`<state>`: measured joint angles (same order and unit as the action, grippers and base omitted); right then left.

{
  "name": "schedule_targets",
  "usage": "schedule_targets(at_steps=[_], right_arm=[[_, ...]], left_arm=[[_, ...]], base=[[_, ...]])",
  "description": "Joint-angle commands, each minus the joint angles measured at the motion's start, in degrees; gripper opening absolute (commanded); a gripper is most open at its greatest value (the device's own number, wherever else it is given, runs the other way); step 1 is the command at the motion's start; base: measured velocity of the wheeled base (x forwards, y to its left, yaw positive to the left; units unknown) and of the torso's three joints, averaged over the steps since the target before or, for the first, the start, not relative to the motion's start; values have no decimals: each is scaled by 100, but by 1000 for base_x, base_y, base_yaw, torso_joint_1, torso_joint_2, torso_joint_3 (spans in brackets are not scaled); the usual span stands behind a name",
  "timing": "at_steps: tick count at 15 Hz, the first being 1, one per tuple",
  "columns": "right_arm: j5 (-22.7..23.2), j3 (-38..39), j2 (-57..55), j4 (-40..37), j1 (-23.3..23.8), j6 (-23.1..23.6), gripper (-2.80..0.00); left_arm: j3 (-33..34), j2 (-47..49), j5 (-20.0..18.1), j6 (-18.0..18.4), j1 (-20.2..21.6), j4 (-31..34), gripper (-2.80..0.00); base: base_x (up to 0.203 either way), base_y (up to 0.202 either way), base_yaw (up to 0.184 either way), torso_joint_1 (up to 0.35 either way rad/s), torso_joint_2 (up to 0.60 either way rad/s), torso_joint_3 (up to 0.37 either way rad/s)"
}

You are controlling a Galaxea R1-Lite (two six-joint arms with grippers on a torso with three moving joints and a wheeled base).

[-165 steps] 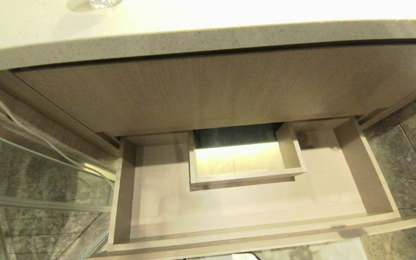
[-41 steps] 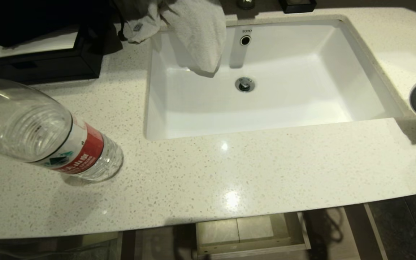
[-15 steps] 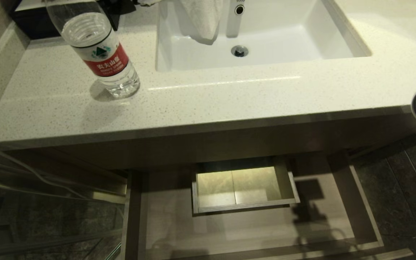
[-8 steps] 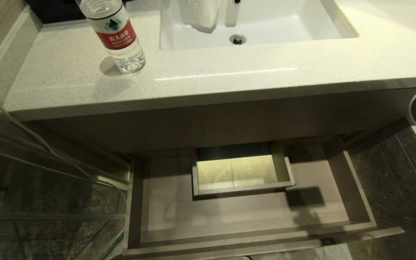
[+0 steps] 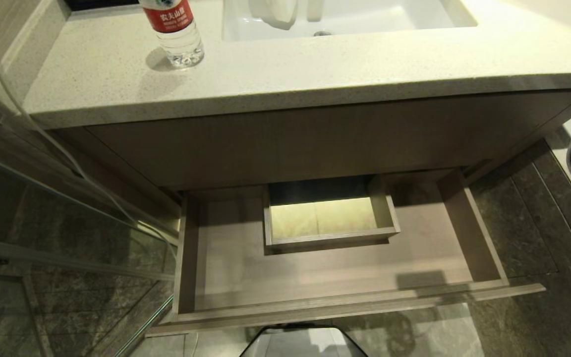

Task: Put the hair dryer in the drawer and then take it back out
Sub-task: Put it into the drawer

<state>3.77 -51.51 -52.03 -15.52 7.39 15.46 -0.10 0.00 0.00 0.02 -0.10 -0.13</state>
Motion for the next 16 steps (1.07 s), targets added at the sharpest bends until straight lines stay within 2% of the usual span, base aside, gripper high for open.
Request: schedule_targets(at_steps=[1,16], right_arm=[[1,53,35,58,0,10,-280],[-104,237,149,75,0,10,-280]], left_arm=[[1,9,0,-2,1,-4,-280],[1,0,0,-2,1,-4,-280]], base=[[0,0,0,-233,334,100],[0,0,0,-302,506,204]])
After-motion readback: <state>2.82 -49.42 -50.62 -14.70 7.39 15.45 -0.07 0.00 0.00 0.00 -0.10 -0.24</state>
